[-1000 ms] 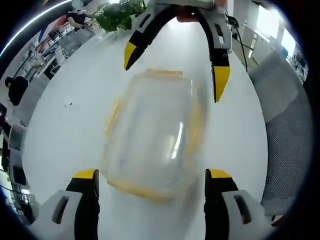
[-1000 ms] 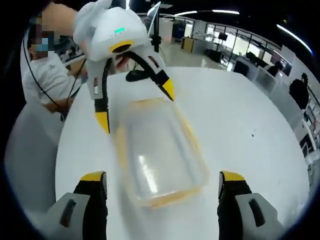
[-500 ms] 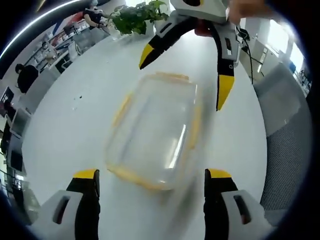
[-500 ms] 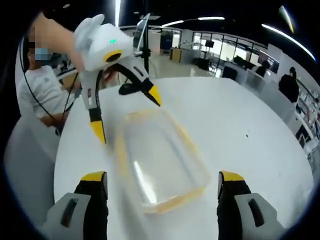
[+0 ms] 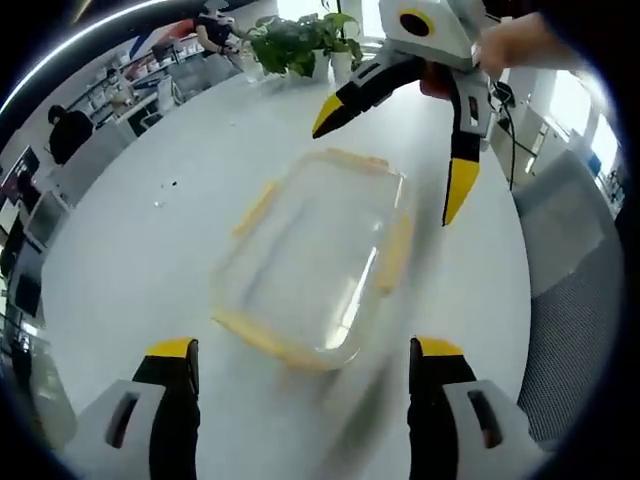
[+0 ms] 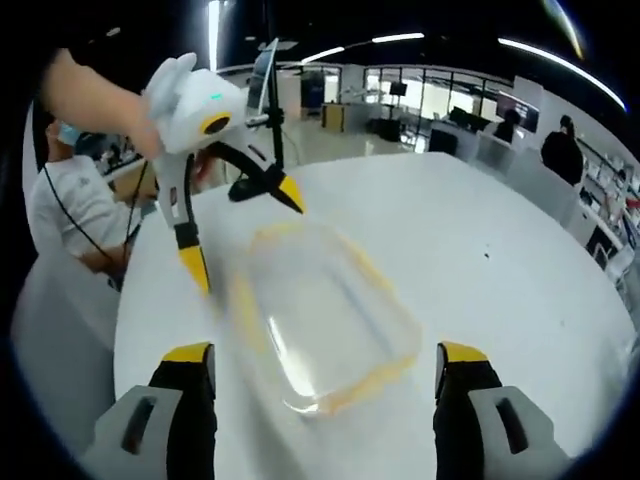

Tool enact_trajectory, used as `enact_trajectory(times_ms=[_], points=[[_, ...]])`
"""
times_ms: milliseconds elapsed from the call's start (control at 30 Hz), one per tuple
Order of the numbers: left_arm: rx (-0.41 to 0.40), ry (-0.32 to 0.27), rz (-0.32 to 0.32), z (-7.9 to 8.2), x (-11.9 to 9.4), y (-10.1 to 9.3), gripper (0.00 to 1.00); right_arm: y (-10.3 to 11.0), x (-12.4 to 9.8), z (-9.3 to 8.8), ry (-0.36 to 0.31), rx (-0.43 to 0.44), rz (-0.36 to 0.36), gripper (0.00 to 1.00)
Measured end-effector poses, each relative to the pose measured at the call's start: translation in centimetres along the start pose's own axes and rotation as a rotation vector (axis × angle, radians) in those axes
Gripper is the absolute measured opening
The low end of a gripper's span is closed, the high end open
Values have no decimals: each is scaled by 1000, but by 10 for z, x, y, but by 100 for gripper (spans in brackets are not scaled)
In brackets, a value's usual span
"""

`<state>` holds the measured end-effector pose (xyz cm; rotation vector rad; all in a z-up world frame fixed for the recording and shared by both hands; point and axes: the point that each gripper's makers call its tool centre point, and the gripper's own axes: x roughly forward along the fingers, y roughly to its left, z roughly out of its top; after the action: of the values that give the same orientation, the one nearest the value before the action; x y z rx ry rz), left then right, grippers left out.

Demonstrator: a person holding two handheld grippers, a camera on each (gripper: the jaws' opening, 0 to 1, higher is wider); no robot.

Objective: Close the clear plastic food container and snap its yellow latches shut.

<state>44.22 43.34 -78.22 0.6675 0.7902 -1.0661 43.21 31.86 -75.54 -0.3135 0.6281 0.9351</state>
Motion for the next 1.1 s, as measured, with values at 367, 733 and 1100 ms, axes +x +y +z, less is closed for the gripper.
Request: enact_trajectory(times_ms=[367,733,1100], points=[[-98,-31,23,-16,-6,2,87,-7,-8,-4,-57,75,-42,91],[-161,-87,45,-16,-18,0,86,-5,-14,-6,-78,97,-58,92],[-261,-126,57,-27,-24,-6,86,3,-27,-9,-133,152,-100,92]])
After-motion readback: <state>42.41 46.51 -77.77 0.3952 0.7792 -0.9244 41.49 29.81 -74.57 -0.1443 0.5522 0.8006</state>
